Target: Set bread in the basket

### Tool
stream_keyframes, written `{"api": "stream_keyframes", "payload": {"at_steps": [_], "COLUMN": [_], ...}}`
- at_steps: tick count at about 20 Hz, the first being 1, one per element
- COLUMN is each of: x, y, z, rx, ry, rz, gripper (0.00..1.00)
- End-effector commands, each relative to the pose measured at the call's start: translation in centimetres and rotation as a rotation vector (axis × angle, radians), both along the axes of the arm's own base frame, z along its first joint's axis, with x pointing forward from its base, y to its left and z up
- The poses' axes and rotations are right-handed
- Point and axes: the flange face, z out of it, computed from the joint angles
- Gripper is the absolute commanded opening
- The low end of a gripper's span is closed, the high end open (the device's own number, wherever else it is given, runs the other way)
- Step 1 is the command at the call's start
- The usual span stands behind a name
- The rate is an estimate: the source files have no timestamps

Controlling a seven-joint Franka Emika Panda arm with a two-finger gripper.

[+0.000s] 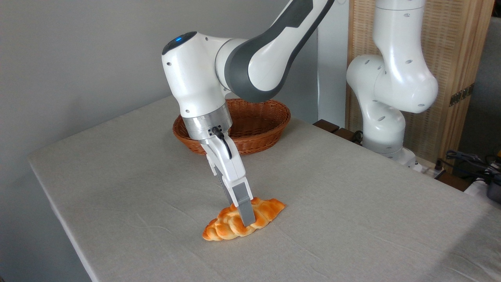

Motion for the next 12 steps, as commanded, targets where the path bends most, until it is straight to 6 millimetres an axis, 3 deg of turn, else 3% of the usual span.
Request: {"api": "stream_keyframes", "payload": {"at_steps": [1,8,12], "x": [0.2,0.2,0.9], "y": [0.0,0.0,-0.2], "z": [-0.7,-0.4,1.8], "rx": [0.006,0.002,-0.068], "ry": [-0.013,-0.016,-0.05], "rz": [-0.025,-0.02,0.039], "gripper": [0.11,0.08,0.02]}}
